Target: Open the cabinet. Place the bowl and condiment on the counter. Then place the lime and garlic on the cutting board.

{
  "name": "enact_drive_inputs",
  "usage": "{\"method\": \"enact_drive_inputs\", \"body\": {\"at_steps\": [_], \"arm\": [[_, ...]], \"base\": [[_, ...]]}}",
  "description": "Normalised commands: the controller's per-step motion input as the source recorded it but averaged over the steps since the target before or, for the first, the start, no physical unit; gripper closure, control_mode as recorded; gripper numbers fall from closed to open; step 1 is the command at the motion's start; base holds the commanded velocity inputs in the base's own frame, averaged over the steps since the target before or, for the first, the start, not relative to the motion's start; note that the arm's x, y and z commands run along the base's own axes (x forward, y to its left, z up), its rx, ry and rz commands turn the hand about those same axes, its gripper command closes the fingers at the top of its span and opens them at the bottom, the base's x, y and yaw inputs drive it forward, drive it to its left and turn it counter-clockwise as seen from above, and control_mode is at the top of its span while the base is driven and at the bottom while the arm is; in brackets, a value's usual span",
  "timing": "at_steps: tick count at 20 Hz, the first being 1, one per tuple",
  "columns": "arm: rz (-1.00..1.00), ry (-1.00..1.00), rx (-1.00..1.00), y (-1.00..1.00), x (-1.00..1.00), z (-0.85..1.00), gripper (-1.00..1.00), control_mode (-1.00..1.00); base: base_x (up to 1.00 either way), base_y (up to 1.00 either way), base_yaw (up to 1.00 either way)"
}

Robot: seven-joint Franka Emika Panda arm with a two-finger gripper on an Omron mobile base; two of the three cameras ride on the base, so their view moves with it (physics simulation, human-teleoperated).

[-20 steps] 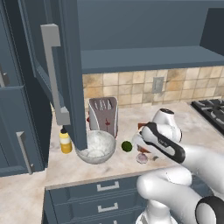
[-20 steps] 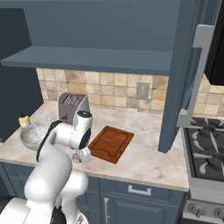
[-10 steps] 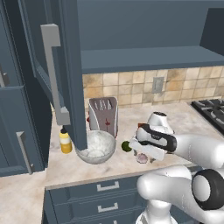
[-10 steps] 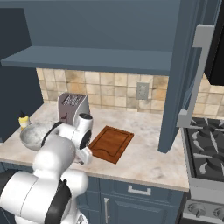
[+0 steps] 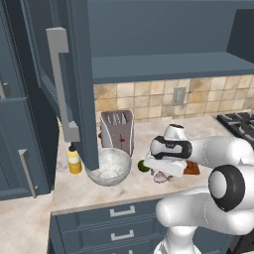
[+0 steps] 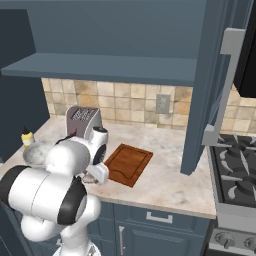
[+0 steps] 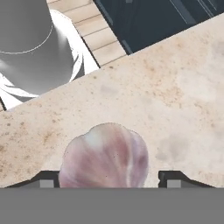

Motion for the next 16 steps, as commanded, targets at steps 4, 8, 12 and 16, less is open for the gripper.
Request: {"method": "enact_drive_inputs", "body": {"at_steps": [4,8,12,16], "arm": [[0.02,0.0,0.0,0.13,-0.19,0.0,1.0,-1.0],[0.0,0.0,0.02,0.0,-0.29,0.23,1.0,-1.0],[0.0,-0.04,0.01,-0.13,-0.51,0.61,1.0,-1.0],[0.0,-0.09,0.0,-0.5,-0.26,0.58,1.0,-1.0]], "base": [[0.0,0.0,0.0],[0.0,0.0,0.0],[0.0,0.0,0.0],[0.0,0.0,0.0]]}}
